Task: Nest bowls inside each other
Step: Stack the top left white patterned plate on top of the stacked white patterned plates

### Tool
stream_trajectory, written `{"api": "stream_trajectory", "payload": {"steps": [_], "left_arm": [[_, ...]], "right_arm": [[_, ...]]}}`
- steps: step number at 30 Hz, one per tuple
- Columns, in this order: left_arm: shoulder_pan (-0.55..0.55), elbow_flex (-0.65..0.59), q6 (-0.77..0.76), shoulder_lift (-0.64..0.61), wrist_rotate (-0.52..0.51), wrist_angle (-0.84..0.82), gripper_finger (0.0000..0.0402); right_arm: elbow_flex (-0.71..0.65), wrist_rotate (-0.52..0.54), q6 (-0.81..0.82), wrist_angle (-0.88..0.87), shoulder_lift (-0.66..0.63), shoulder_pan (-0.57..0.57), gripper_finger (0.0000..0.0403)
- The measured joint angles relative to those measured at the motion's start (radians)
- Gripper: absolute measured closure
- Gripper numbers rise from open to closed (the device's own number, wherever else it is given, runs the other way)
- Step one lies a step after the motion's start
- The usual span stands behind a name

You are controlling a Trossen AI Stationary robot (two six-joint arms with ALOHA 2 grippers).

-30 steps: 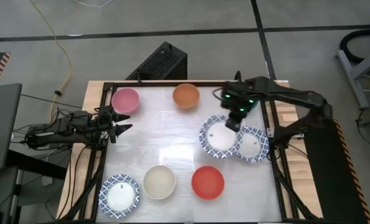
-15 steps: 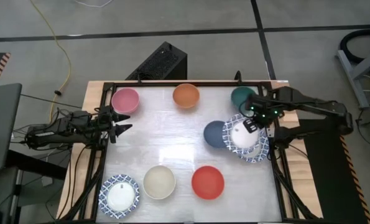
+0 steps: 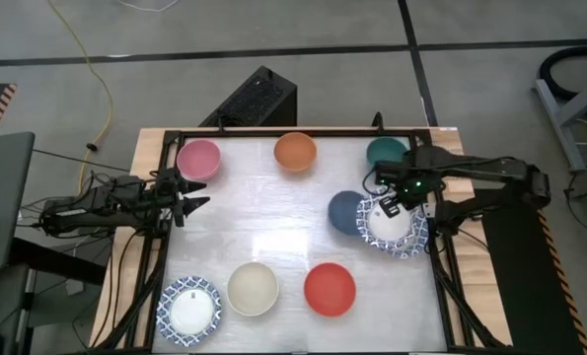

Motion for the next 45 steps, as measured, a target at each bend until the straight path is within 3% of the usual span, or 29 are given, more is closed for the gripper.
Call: {"api": "stream_trajectory", "payload": {"steps": [10, 23, 40, 45], "left_arm": [[0.000, 0.000, 0.000, 0.000, 0.000, -0.004, 0.0154], [0.000, 0.000, 0.000, 0.000, -0.002, -0.009, 0.0154], [0.000, 0.000, -0.003, 0.000, -0.002, -0.013, 0.0154], [0.000, 0.000, -0.003, 0.000, -0.002, -0.013, 0.0154]], "right_arm": [[-0.022, 0.025, -0.018, -0.001, 0.051, 0.000, 0.0393], [0.058, 0.136, 0.048, -0.001, -0.052, 0.035, 0.0394], [-0.016, 0.137, 0.050, 0.000, -0.090, 0.032, 0.0393], [-0.081, 0.103, 0.051, -0.001, -0.089, 0.033, 0.0368]]}}
